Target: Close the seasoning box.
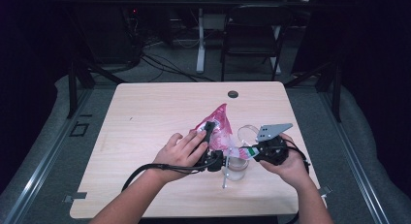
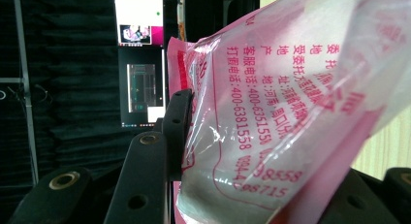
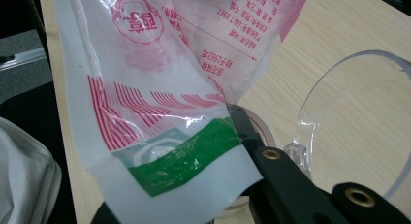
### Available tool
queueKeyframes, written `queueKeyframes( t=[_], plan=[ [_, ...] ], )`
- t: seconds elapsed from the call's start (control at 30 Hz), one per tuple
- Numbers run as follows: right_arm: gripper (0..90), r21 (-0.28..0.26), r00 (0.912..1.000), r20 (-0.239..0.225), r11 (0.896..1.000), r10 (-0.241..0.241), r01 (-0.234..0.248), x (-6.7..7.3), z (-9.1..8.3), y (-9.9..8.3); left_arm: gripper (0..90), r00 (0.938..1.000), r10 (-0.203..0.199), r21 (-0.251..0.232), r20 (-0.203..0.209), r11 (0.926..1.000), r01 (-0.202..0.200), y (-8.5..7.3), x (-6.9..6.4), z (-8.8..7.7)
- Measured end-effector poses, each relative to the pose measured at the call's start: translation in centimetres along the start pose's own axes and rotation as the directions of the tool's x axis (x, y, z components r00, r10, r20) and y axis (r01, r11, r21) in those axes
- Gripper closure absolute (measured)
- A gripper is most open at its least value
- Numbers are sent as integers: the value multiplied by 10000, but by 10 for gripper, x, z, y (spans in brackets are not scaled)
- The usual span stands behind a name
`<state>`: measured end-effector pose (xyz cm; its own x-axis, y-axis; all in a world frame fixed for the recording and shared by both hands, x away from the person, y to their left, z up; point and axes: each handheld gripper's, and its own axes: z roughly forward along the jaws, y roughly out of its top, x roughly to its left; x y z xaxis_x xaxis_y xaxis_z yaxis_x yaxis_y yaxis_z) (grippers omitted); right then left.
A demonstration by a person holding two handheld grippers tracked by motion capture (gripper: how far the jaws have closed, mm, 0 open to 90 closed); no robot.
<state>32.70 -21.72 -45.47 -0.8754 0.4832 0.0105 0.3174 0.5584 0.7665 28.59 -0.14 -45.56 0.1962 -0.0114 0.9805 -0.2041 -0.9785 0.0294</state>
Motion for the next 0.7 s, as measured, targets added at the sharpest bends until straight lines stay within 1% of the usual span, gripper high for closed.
queueKeyframes(
  t=[0.03,0.2,0.23,0.3,0.37,0.53,0.57,0.6,0.63,0.67,0.7],
  plan=[
    [897,57,10000,-8,10000,-19,19,0,0,0,643,10000,11,-46,-58,10000,-11,0,0,0],
    [897,131,10000,16,9999,-33,33,1,1,0,643,10000,-19,-43,45,10000,19,0,-1,0],
    [897,174,10000,34,9998,-53,52,1,1,0,644,10000,27,-147,-1,9999,-27,0,-2,1],
    [897,201,10000,35,9998,-51,50,1,1,-1,644,10000,76,-84,41,9999,-76,1,-2,0],
    [897,221,10000,21,9997,-50,49,1,1,-1,644,10000,72,-228,-12,9997,-72,1,-2,1],
    [898,245,10000,-50,9997,-59,60,3,2,-2,644,10000,84,-255,30,9996,-83,0,-3,0],
    [898,271,9999,-55,9996,-93,94,3,2,-2,644,10000,17,-246,48,9997,-15,0,-3,0],
    [898,244,10000,-56,9997,-74,76,4,2,-2,645,9999,114,-166,91,9998,-113,1,-2,-2],
    [898,253,10000,-49,9997,-64,65,4,2,-2,645,10000,56,-287,47,9996,-54,0,-3,-1],
    [898,293,10000,-47,9995,-75,76,4,2,-2,646,9998,18,-159,194,9999,-15,1,-4,-2],
    [898,303,10000,-53,9995,-74,76,5,1,-3,646,9999,78,-308,64,9995,-76,1,-4,-2]
  ],
)
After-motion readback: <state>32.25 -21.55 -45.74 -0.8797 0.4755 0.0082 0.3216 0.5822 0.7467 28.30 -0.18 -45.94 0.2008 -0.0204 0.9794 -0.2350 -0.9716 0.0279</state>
